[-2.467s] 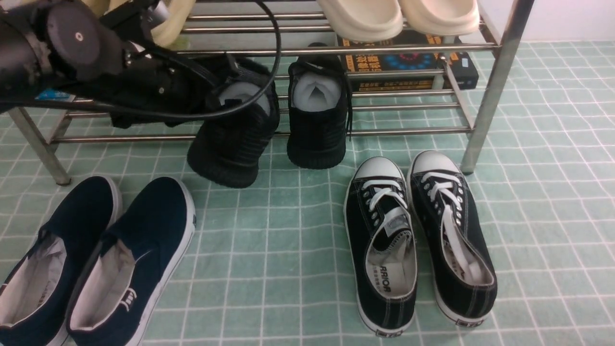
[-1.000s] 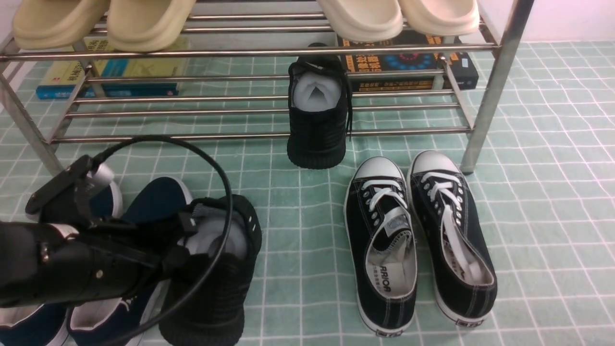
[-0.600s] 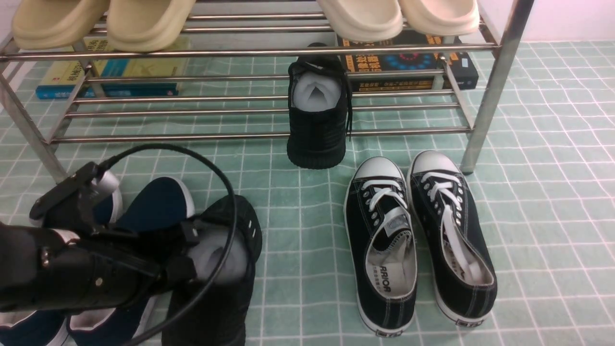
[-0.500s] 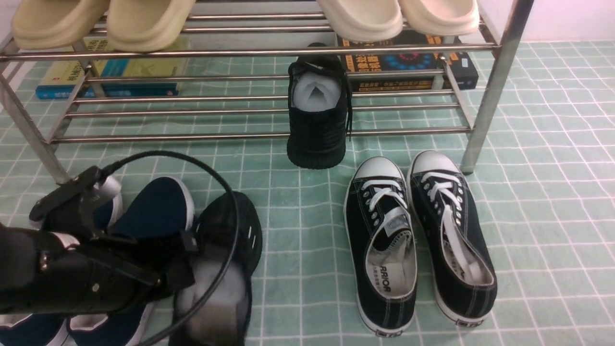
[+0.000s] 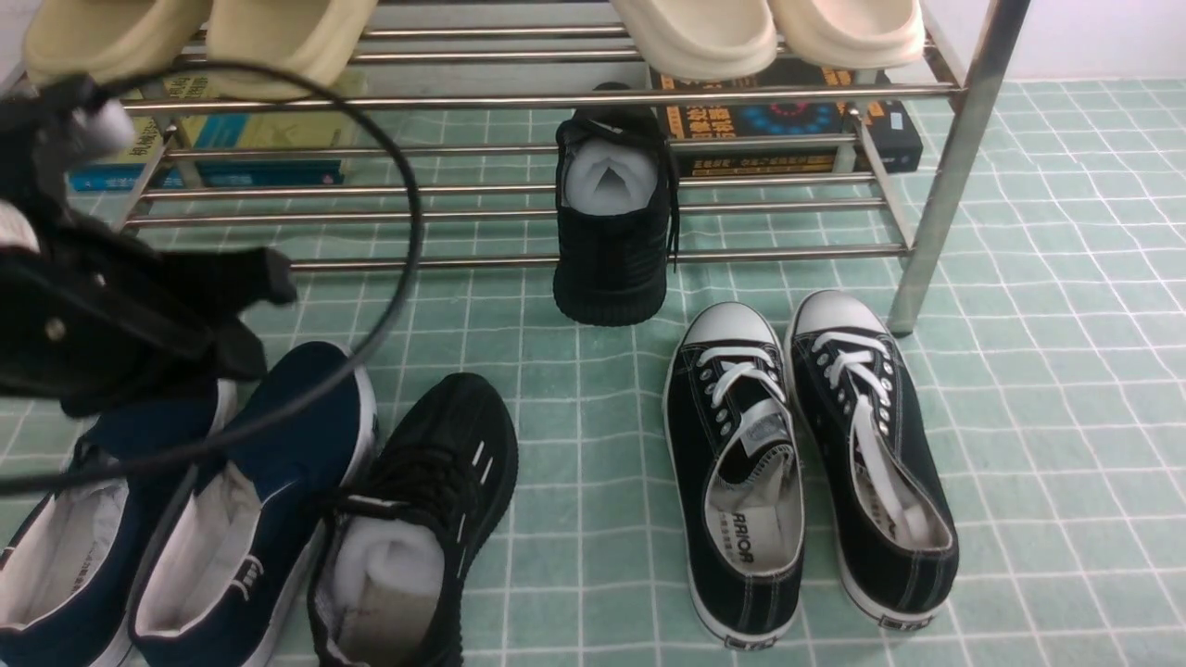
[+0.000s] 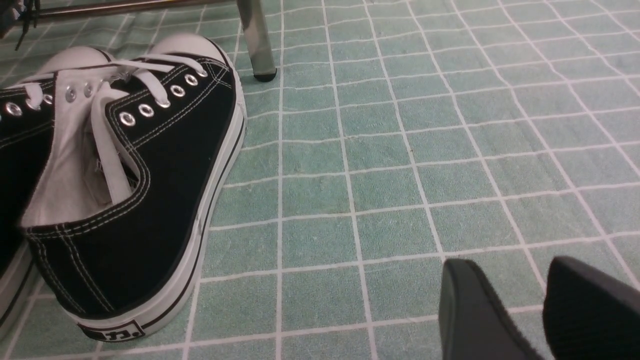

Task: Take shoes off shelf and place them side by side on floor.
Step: 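Reach toward the shoe rack and grasp a shoe on it with the right gripper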

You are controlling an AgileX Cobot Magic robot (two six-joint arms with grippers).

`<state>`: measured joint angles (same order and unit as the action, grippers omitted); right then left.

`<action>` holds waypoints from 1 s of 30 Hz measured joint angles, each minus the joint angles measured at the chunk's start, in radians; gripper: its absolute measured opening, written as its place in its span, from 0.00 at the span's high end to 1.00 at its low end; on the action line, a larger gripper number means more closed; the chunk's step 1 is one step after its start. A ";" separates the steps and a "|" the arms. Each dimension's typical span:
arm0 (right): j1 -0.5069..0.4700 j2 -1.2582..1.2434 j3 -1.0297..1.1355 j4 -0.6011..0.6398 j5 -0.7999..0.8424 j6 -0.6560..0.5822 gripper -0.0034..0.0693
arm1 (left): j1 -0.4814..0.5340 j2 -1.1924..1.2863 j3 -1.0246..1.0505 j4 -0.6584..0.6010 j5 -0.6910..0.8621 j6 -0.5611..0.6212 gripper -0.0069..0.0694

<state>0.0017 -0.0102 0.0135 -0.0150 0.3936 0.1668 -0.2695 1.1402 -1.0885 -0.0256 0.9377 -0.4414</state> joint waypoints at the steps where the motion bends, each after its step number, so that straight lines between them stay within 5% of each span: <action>1: 0.000 0.000 0.000 0.000 0.000 0.000 0.62 | 0.000 0.002 -0.005 0.001 0.005 0.000 0.71; 3: 0.000 0.000 0.000 0.000 0.000 0.000 0.62 | 0.000 0.043 -0.055 0.002 0.059 0.008 0.86; 6: 0.000 0.000 0.000 0.000 0.000 0.000 0.62 | 0.000 0.101 -0.083 0.002 0.088 0.016 0.91; 18: 0.000 0.000 0.000 0.000 0.000 0.000 0.62 | 0.000 0.270 -0.092 -0.050 0.044 0.047 0.90; 30: 0.000 0.000 0.000 0.000 0.000 0.000 0.62 | 0.000 0.277 -0.093 -0.039 0.023 0.052 0.79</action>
<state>0.0017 -0.0102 0.0135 -0.0150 0.3936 0.1668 -0.2695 1.4175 -1.1820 -0.0645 0.9606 -0.3897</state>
